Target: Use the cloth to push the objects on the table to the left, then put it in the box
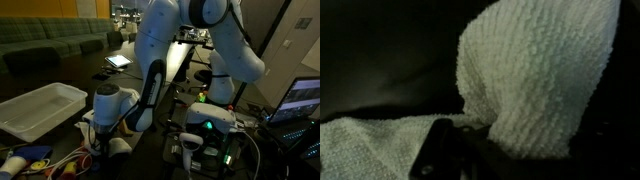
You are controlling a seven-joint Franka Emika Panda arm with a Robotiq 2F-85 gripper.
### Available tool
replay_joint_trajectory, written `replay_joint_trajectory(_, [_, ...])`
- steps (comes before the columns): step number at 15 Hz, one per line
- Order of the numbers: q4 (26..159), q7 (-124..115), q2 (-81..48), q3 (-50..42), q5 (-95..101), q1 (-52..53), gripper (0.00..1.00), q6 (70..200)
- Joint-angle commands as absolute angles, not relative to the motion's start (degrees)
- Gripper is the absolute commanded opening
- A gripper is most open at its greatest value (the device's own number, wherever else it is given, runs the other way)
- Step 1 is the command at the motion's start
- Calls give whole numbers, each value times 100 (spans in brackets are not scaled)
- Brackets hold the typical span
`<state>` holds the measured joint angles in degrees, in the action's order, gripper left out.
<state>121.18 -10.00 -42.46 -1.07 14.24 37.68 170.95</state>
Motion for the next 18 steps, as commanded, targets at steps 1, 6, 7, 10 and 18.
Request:
replay_joint_trajectory(1, [11434,-694,-4525,344,1254,3647,1,16839])
replay_joint_trajectory(6, [10445,-621,-4969,659,1184,3650,1,16501])
replay_joint_trajectory(7, [10230,-652,-5073,664,1153,3673,1,16447])
replay_joint_trajectory(10, [9676,-711,-5302,709,1020,3710,1,16304])
replay_joint_trajectory(18, [8427,-1253,-5892,538,725,4082,1,16074])
